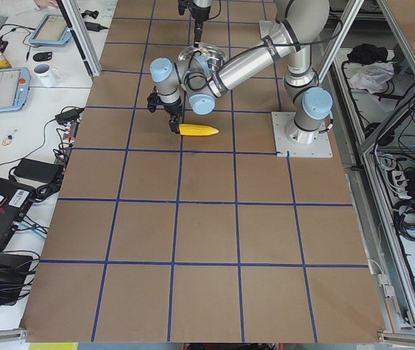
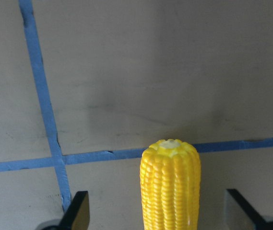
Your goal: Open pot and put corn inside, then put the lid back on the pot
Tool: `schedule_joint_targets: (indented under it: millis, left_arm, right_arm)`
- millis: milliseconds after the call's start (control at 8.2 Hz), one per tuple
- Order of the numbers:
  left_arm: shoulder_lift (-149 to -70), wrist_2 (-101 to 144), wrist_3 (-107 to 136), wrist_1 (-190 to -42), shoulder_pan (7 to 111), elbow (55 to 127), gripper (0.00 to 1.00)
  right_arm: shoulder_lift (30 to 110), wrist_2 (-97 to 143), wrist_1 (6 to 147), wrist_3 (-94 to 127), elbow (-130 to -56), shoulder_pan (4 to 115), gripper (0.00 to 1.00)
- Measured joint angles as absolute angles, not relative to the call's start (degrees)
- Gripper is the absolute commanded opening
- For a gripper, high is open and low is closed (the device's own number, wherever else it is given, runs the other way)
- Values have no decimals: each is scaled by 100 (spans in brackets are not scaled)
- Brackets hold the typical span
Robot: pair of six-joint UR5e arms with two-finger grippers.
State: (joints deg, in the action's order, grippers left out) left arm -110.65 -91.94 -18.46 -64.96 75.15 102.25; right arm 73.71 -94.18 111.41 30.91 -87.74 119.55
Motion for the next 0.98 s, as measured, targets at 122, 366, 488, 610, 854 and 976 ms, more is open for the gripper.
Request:
schedule_joint_targets:
  millis: [122, 366, 488, 610, 854, 976]
  left_arm:
    - [-11075, -9193, -1818, -6513, 7515, 10315, 100]
    - [-11119, -9194, -1789, -6523, 7515, 10513, 100]
    - [-11205, -9203, -1795, -6519, 7515, 10603, 55]
    - [-11331, -9209, -1811, -6514, 7515, 10667, 1]
    - [-11474, -9254, -1722, -6510, 7514, 10708, 0]
    - [-11471, -9250, -1603, -6551, 7515, 10707, 0]
  right_arm:
    - [7255, -9406, 11226, 3143, -8821, 12005, 100]
    - [7105, -9394, 11394, 3132, -8892, 12033, 96]
    - [7069, -9393, 11411, 3122, -8912, 12033, 93]
    - [7052, -9390, 11403, 3148, -8932, 12033, 92]
    - [7047, -9381, 11364, 3182, -8981, 12033, 92]
    - [7052, -9379, 11352, 3183, -8992, 12033, 90]
